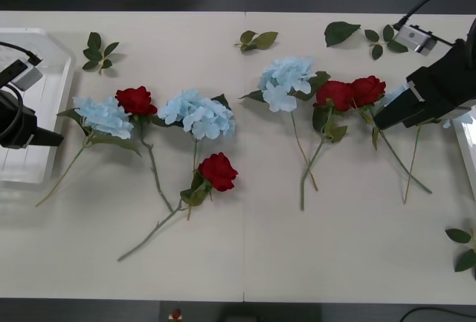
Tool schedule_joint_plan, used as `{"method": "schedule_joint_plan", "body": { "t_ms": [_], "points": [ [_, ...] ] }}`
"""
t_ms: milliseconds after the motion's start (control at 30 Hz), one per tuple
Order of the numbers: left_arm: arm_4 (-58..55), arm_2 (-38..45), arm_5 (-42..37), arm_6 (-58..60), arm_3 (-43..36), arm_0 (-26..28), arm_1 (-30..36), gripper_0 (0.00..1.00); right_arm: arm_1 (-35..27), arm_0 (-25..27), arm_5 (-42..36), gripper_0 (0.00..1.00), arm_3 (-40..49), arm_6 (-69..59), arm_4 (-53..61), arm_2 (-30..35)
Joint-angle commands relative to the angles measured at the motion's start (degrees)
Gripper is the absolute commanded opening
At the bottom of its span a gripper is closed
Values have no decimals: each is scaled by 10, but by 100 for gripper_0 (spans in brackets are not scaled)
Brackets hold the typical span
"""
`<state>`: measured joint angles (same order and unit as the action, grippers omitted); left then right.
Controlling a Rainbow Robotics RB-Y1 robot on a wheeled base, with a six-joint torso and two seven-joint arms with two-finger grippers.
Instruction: Put the red flowers into the right box and the blue flowers into the left box
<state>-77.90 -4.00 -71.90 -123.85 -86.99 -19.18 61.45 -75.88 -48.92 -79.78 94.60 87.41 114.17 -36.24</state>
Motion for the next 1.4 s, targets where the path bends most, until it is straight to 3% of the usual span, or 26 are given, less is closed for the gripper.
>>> {"method": "schedule_joint_plan", "body": {
  "t_ms": [33, 300, 567, 1067, 1400],
  "points": [
    [19, 10, -4, -63, 39, -9, -23, 100, -68, -13, -9, 100, 10, -60, -36, 6],
    [44, 9, 1, -118, 67, -10, -42, 100, -88, -11, -6, 100, -49, -117, -110, 1],
    [66, -26, 34, -137, 67, -10, -53, 100, -38, -8, 22, 100, -114, -104, -196, -30],
    [79, -109, 99, -148, 68, -11, -53, 100, 29, 81, 154, 100, -152, -92, -334, -34],
    [86, -138, 116, -141, 67, -13, -55, 100, 85, 94, 219, 100, -219, -76, -366, -34]
  ]
}}
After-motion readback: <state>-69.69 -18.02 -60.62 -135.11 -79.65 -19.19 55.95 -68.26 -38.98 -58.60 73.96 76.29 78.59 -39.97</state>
